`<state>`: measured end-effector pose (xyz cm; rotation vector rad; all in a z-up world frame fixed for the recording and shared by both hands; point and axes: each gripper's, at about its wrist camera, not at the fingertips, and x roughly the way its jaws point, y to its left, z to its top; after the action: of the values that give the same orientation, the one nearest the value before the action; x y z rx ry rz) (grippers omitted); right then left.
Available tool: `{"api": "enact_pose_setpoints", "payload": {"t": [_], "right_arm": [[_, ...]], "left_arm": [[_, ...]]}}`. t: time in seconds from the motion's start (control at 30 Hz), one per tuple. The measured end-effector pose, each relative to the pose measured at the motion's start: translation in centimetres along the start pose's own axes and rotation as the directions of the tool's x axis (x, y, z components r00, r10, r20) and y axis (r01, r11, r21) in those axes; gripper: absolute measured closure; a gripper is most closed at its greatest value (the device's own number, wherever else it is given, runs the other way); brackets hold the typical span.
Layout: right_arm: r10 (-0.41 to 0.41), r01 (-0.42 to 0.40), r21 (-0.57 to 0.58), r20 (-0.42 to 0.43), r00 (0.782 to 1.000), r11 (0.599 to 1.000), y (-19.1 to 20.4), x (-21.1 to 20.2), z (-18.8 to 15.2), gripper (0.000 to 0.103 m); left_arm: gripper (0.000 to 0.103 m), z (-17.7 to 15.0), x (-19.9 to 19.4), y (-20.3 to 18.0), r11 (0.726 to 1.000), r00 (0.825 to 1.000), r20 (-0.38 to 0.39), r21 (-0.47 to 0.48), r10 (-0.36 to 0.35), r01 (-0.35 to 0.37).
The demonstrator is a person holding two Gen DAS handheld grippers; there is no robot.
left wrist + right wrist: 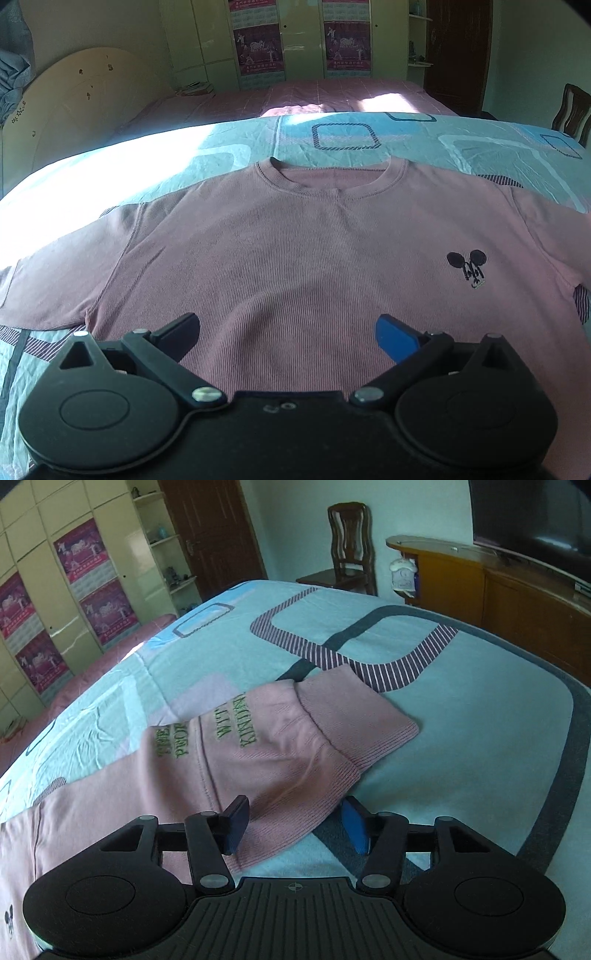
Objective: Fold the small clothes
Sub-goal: 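Move the right tool to the text-printed sleeve cuff and grasp it, then carry the held sleeve across the sweatshirt body with the right tool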
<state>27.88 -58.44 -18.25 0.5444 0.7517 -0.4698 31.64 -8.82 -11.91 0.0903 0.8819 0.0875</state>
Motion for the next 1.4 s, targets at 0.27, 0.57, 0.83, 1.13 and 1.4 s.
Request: {"api": "enact_pose_setpoints", "payload": {"t": [0.27, 0.57, 0.83, 1.13, 1.4], "right_arm": [[0.021, -0.022, 0.009, 0.027, 0.999, 1.000, 0.3, 0.6, 0.8, 0.099], [0.106, -0.099, -0.072, 0.098, 0.990, 0.993, 2.9, -1.2, 1.5, 0.099], [0.340, -0.307, -0.254, 0.099, 0.935, 0.917, 14.0, -5.7, -0.4, 0.099], [0.542, -0.516, -0.425, -0.070, 0.838, 0.744, 30.7, -8.6, -10.1, 0.099], [0.524, -0.593, -0.482, -0.286, 0.802, 0.645, 38.9, -7.3, -21.1, 0.098]], "left_arm": [[0.004, 0.3, 1.6, 1.2, 0.999, 0.996, -0.076, -0.010, 0.046, -0.047], [0.012, 0.7, 1.5, 2.8, 1.000, 0.995, -0.102, -0.018, 0.006, -0.008], [0.009, 1.1, 0.6, 5.0, 0.999, 0.999, -0.017, -0.028, -0.047, 0.047], [0.007, 1.7, 1.3, 11.3, 0.994, 0.998, -0.005, -0.086, -0.067, 0.067], [0.005, 2.1, 2.9, 15.6, 0.983, 0.987, -0.011, -0.097, -0.158, 0.156]]}}
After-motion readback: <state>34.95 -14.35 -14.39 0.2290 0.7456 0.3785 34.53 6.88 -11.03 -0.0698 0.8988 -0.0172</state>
